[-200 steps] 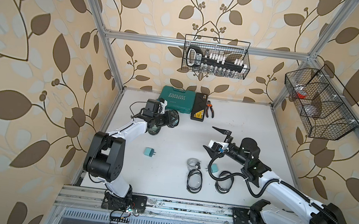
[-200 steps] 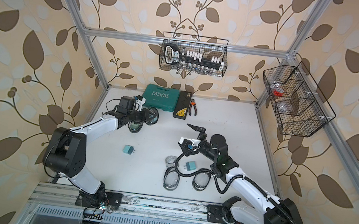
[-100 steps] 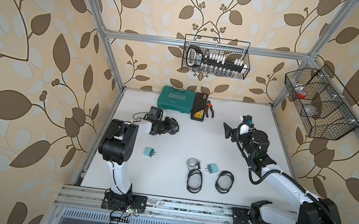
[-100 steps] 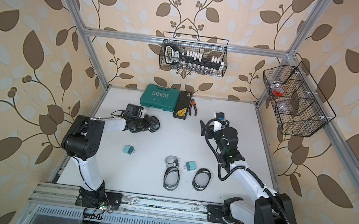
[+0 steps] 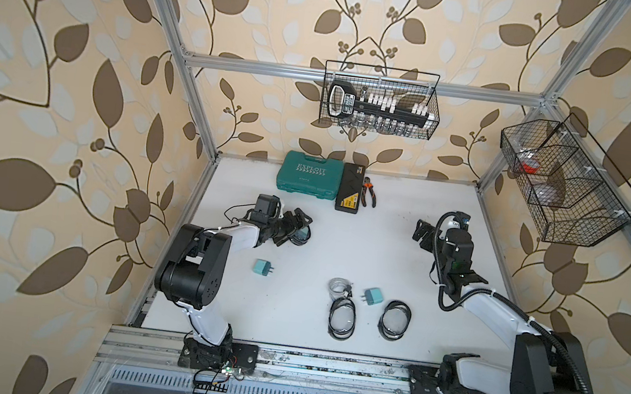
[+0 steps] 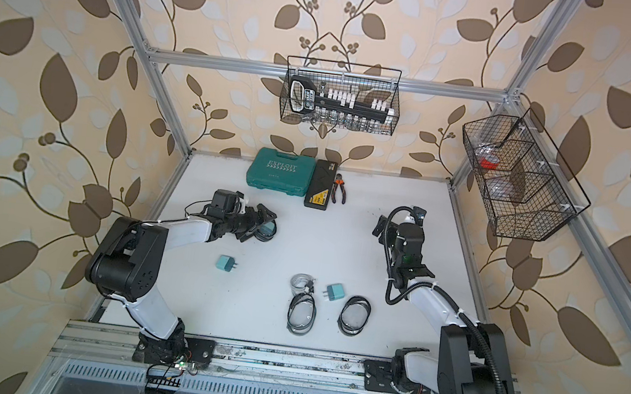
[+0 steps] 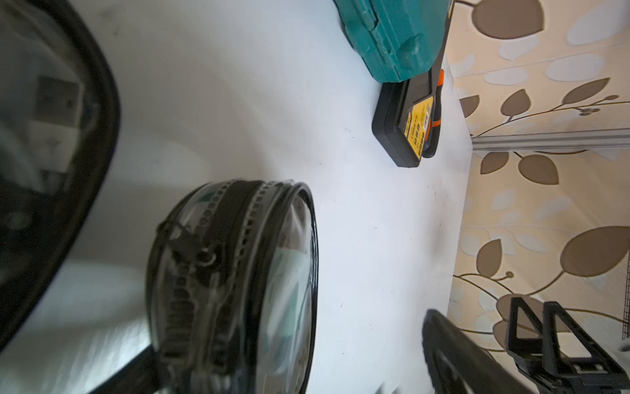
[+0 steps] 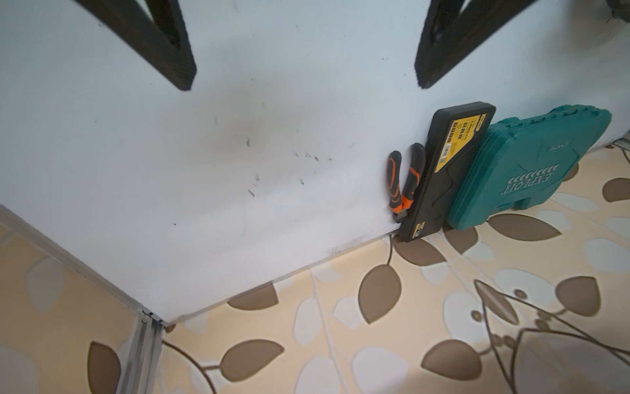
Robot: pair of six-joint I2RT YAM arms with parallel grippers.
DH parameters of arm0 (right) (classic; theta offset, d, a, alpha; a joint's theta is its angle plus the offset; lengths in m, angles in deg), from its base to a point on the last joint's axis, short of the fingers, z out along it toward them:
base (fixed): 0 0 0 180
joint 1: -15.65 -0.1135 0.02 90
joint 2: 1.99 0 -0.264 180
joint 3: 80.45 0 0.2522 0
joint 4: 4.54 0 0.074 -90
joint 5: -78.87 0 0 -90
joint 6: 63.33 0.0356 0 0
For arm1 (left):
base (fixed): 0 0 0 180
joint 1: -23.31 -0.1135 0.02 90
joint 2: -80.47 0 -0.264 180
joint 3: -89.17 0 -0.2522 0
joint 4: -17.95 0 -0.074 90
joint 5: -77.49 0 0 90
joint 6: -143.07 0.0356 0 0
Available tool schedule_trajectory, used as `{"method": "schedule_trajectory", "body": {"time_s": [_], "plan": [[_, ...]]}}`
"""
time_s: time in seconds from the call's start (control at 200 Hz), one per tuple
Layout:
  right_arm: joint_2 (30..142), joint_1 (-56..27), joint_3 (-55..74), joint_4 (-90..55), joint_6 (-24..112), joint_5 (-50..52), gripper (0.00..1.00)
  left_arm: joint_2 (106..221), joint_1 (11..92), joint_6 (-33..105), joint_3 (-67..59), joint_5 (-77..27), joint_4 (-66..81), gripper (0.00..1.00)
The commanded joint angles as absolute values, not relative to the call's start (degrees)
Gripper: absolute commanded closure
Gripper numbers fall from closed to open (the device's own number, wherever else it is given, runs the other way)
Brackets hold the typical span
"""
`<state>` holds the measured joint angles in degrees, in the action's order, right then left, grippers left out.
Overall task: Pack away charging kits
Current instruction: Place the storage bag at the center of the board, then open the storage bag at the center of the board.
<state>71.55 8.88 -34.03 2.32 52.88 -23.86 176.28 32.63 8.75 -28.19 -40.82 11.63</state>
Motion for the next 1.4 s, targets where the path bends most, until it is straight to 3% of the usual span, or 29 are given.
{"method": "schedule_trajectory", "body": {"time_s": [0.0,0.185,0.395,0.56,0.63,0.76,1.015,1.185,1.399], "plan": [[72.08,9.41,-34.83,-0.21,57.09,-25.98,0.00,171.60,32.72,9.76,-25.80,-39.52,2.00,0.01],[69.91,10.13,-37.83,0.13,60.46,-32.14,0.00,168.29,32.63,10.75,-16.40,-28.90,-23.12,0.01],[69.67,10.15,-38.69,1.38,60.27,-31.08,0.00,157.13,32.70,10.87,-25.10,-30.47,-12.29,0.01],[68.59,10.17,-40.05,3.10,60.15,-30.82,0.00,153.63,34.40,13.38,-24.17,-35.52,-18.76,0.01],[69.00,10.16,-39.72,2.99,60.08,-30.57,0.00,152.12,40.58,11.68,-24.12,-30.21,-21.47,0.01],[70.40,10.11,-38.57,2.36,59.88,-30.11,0.00,150.99,61.00,7.48,-23.34,-13.69,-25.35,0.02],[71.19,10.11,-38.00,2.15,59.67,-29.59,0.00,157.97,87.16,-0.61,-16.03,3.89,-34.61,0.16],[71.32,10.11,-37.73,1.56,59.71,-29.41,0.00,173.99,97.72,-3.45,-6.80,8.54,-39.11,0.23],[71.70,10.10,-37.28,1.06,59.54,-28.90,0.00,191.22,102.85,-7.40,8.92,14.41,-50.81,0.30]]}}
